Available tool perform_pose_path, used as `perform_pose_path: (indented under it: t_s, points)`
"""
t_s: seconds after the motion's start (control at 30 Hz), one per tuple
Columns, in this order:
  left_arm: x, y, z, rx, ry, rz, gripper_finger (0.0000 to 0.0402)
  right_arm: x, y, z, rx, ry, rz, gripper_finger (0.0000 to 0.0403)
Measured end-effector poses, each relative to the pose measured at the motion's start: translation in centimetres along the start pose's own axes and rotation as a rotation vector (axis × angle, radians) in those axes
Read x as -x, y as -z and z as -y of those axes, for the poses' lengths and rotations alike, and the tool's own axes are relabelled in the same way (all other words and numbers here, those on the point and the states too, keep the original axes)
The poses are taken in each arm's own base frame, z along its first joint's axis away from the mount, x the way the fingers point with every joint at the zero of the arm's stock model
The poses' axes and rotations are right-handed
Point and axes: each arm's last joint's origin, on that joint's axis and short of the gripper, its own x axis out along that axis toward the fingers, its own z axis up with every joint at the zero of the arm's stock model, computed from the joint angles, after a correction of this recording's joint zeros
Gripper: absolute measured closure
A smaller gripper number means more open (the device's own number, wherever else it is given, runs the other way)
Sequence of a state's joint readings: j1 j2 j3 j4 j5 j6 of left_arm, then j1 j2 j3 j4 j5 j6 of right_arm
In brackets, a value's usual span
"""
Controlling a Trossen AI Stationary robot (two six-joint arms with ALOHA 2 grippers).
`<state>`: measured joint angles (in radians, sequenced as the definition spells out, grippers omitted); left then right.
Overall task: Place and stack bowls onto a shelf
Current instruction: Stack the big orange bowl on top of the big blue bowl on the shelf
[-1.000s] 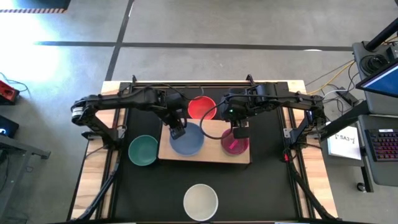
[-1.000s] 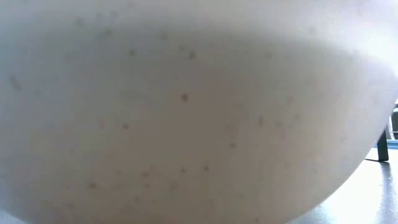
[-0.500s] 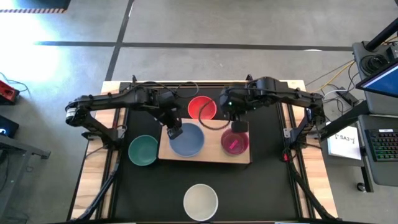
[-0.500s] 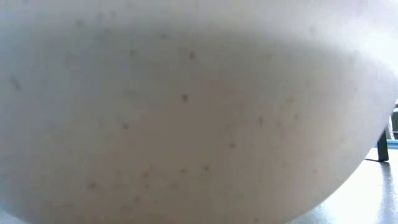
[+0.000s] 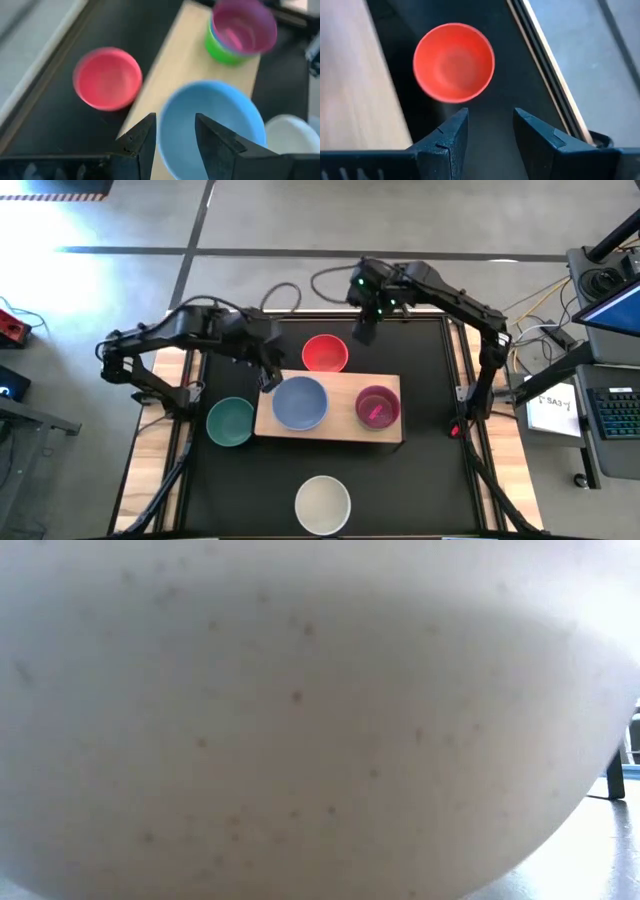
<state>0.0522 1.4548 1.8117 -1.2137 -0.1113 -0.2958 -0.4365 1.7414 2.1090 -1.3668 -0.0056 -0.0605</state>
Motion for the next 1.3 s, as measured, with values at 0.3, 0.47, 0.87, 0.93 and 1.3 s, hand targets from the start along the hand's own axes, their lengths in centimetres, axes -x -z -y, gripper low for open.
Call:
perform_pose_path:
  t_s: [0.3,0.47,0.87,0.93,1.3]
  points:
    - [4.0,-1.7,-0.2,-0.018,-0.049,0.162,0.0283,-4.8,-0.9,6.2,-0.161,-0.167,-0.013,0.0257]
    - [4.3,-1.4,-0.3,-0.023,-0.066,0.135,0.0283,-7.8,-1.0,7.6,-0.194,-0.279,-0.047,0.0257]
    - [4.5,0.3,-1.3,-0.048,-0.257,-0.010,0.0283,-12.2,-1.5,8.2,-0.038,-0.302,-0.056,0.0257]
    - [4.7,0.6,-1.4,-0.037,-0.264,-0.029,0.0283,-12.3,-1.6,8.5,-0.022,-0.297,-0.046,0.0257]
    - [6.2,1.6,-2.0,0.071,-0.295,-0.021,0.0283,-12.3,-2.5,9.0,0.074,-0.267,0.069,0.0257]
